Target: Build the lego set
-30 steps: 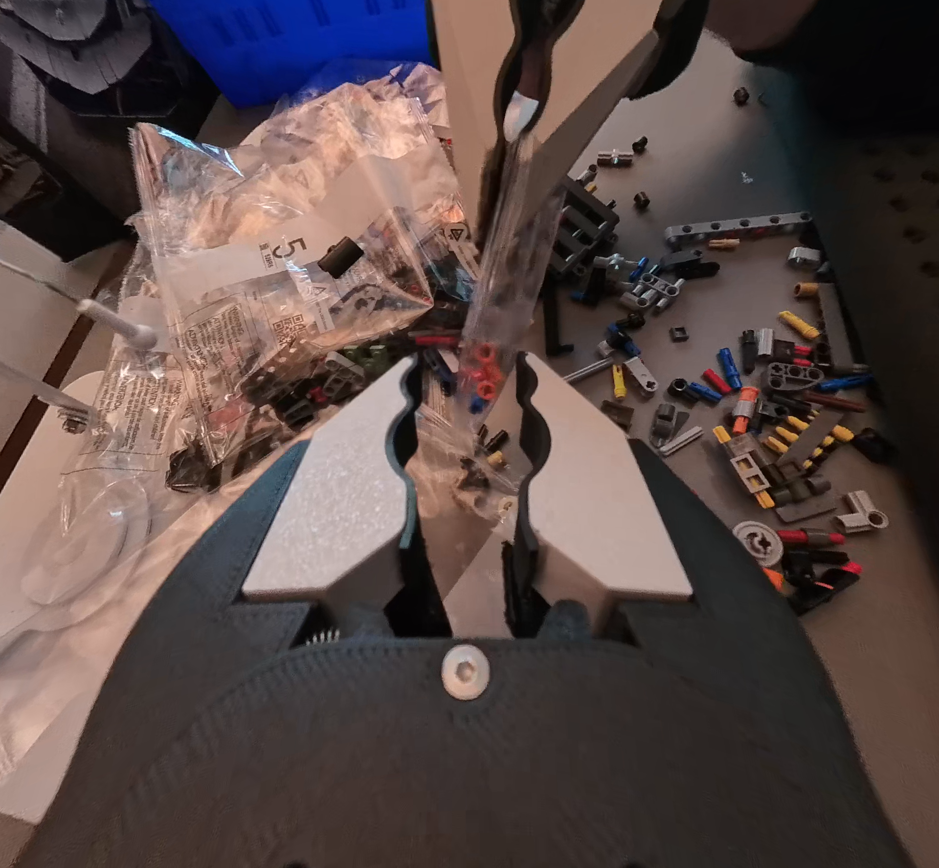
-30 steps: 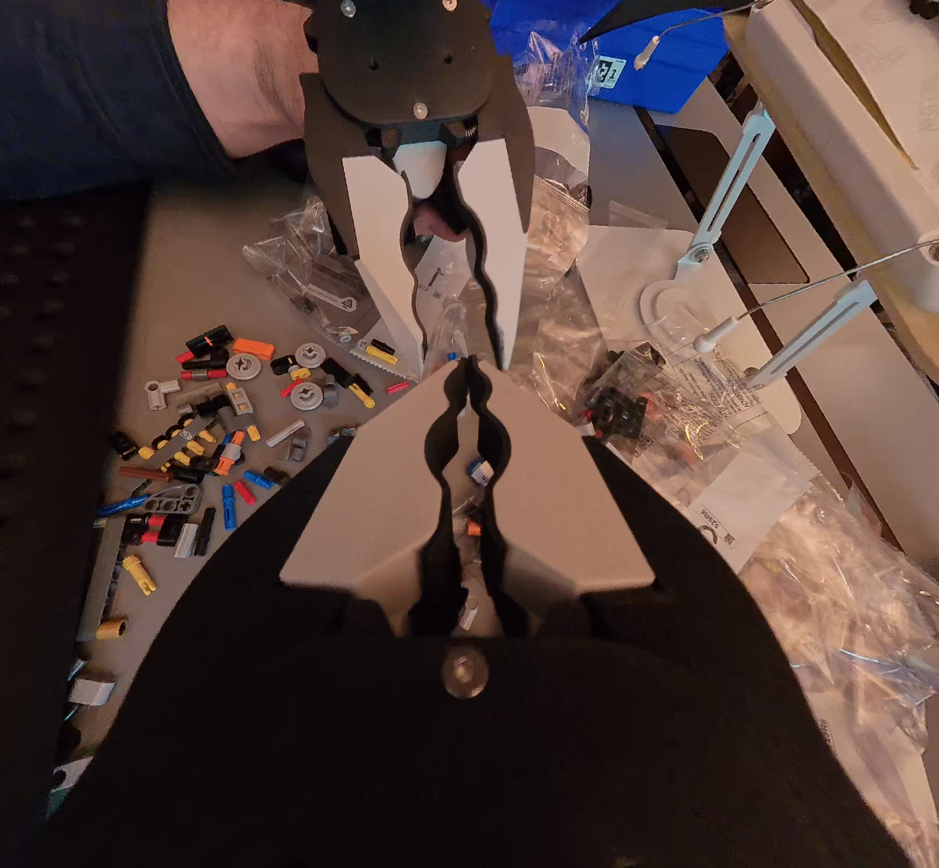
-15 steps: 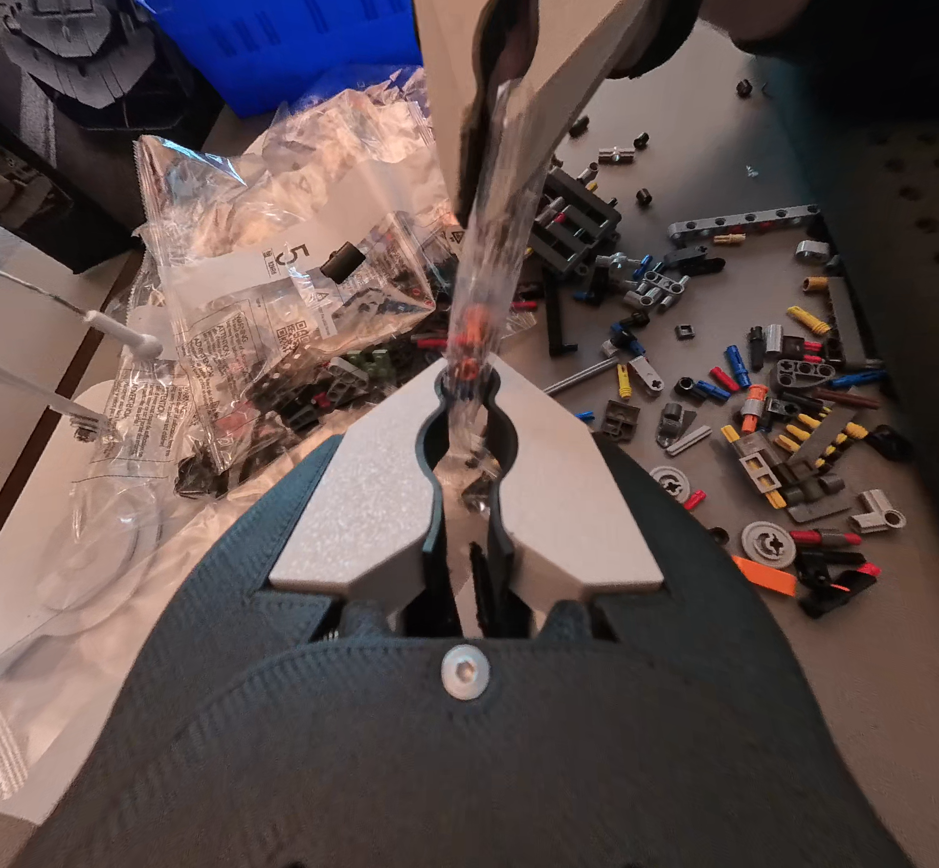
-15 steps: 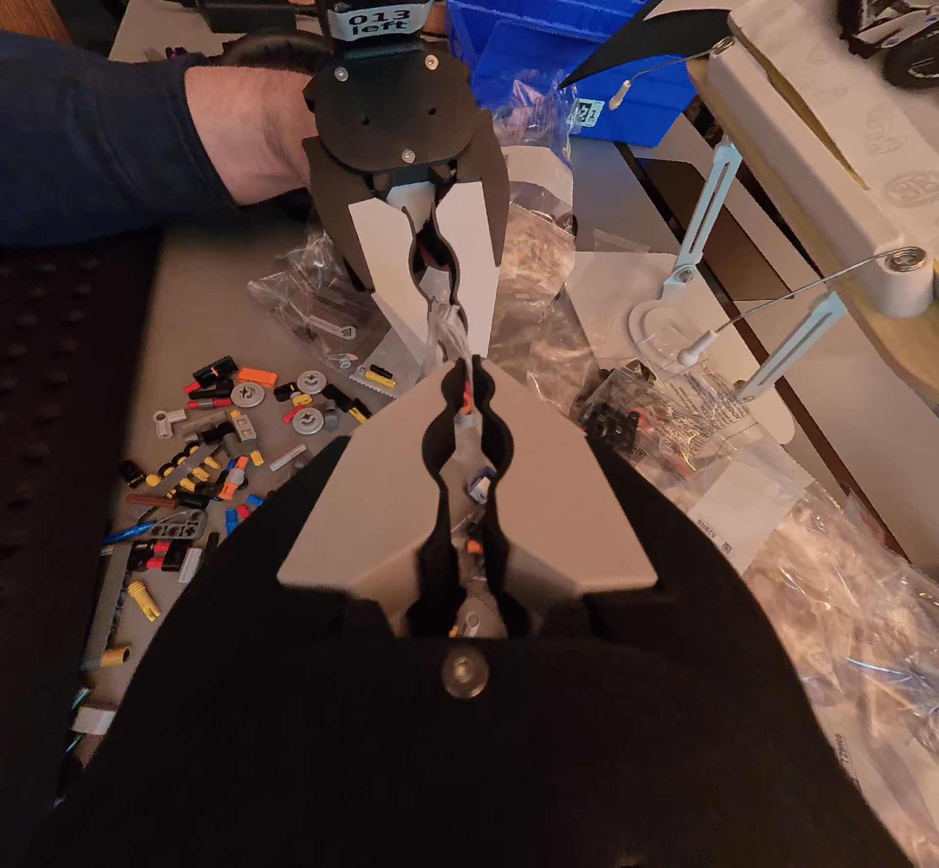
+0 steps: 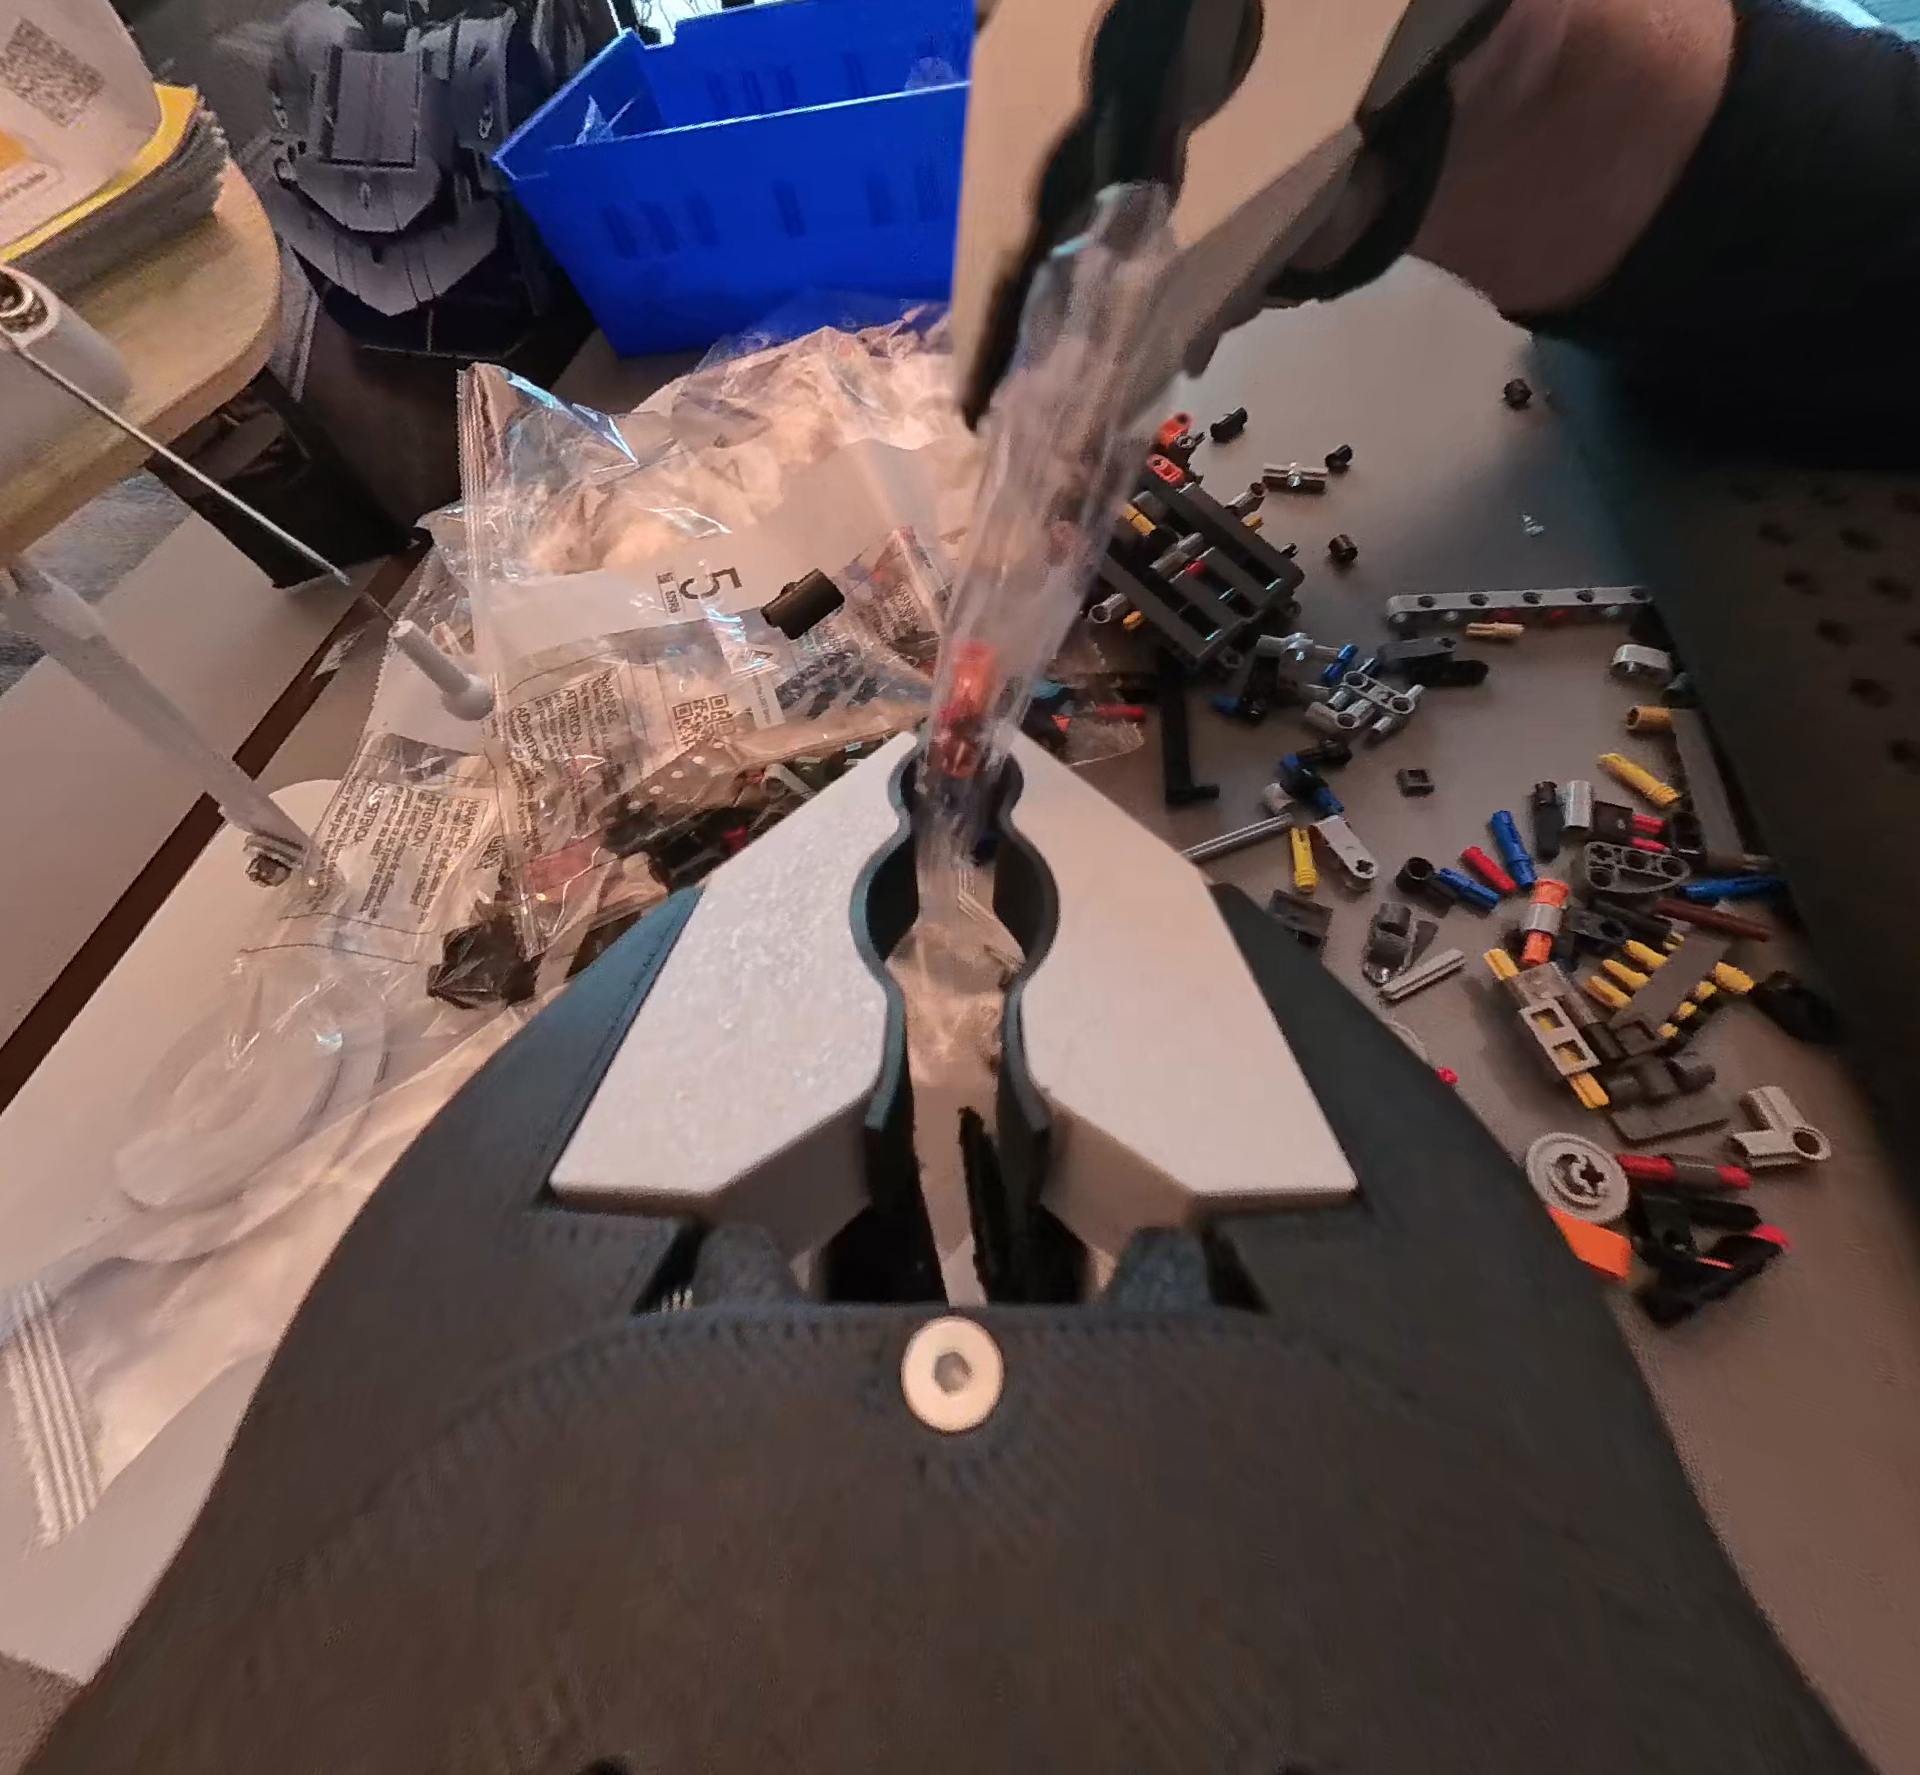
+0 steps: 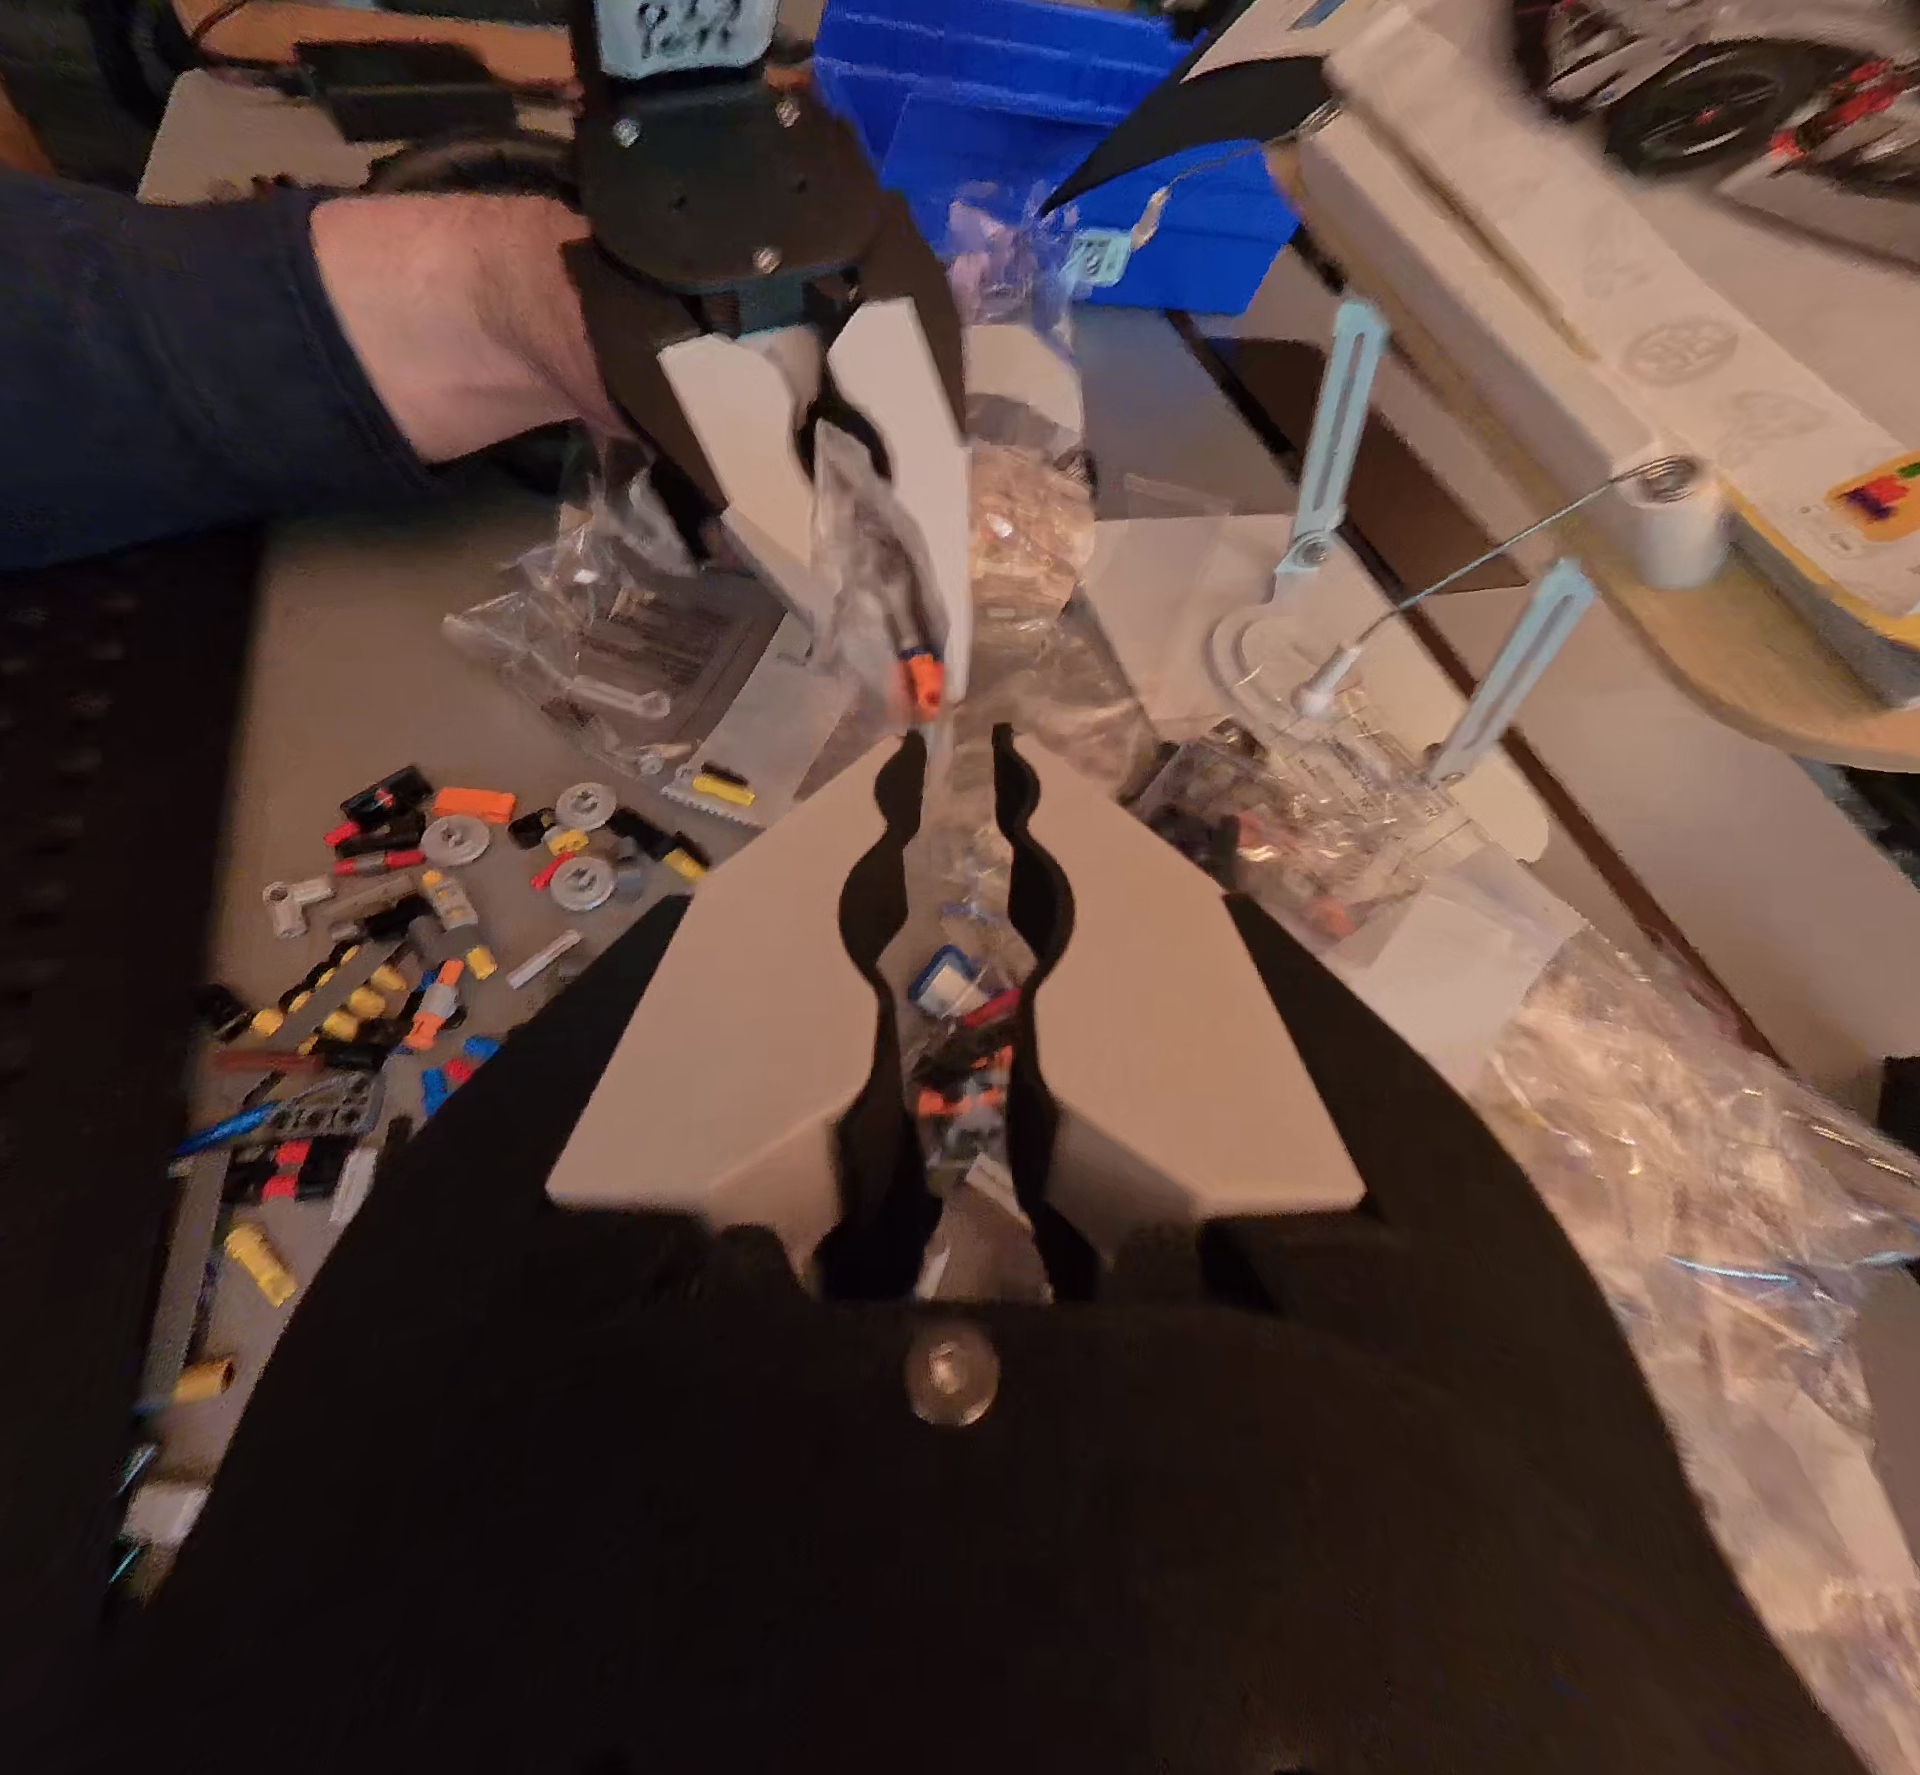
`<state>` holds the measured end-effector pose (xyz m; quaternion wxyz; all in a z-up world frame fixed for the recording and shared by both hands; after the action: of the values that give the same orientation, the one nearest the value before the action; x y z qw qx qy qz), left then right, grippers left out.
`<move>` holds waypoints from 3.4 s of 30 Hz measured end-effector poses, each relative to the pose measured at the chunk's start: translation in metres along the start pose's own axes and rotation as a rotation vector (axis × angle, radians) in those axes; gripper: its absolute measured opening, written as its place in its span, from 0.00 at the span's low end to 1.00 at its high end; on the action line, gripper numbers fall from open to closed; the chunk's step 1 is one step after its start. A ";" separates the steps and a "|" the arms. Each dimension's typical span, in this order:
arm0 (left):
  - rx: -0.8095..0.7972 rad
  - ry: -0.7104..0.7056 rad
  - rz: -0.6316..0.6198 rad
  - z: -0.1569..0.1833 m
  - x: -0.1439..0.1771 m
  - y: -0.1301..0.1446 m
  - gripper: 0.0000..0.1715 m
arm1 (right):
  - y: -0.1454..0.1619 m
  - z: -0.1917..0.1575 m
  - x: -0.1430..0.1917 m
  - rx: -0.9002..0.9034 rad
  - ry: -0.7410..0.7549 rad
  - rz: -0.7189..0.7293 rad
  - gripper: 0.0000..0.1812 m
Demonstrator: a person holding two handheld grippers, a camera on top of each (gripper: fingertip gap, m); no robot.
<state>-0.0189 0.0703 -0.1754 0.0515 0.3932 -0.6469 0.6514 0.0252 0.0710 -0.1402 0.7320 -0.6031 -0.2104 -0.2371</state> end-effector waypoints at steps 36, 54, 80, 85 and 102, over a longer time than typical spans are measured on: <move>0.068 -0.095 0.067 -0.024 0.014 -0.003 0.03 | 0.076 -0.090 -0.053 0.273 -0.344 -0.467 0.06; 0.064 -0.093 0.054 -0.023 0.011 -0.001 0.03 | 0.095 -0.089 -0.063 0.300 -0.322 -0.580 0.01; 0.019 0.055 0.049 0.007 -0.006 -0.006 0.03 | -0.014 0.000 0.025 0.068 0.054 0.118 0.01; 0.027 0.068 0.059 0.008 -0.007 -0.008 0.03 | -0.018 -0.004 0.035 0.063 0.010 0.161 0.00; 0.022 0.082 0.050 0.011 -0.011 -0.007 0.03 | -0.012 -0.007 0.018 0.052 0.011 0.090 0.04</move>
<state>-0.0025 0.0663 -0.1774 0.0574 0.3504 -0.6466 0.6752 0.0323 0.0608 -0.1210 0.7584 -0.5916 -0.1850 -0.2018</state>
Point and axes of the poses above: each gripper's, where its closed fingertips meet, x back along the fingers, y out of its underside, z = x × y across the jaws, the point moved 1 cm from there along x, back along the fingers, and after that the axes turned 13 degrees about -z, right-handed, at the moved point
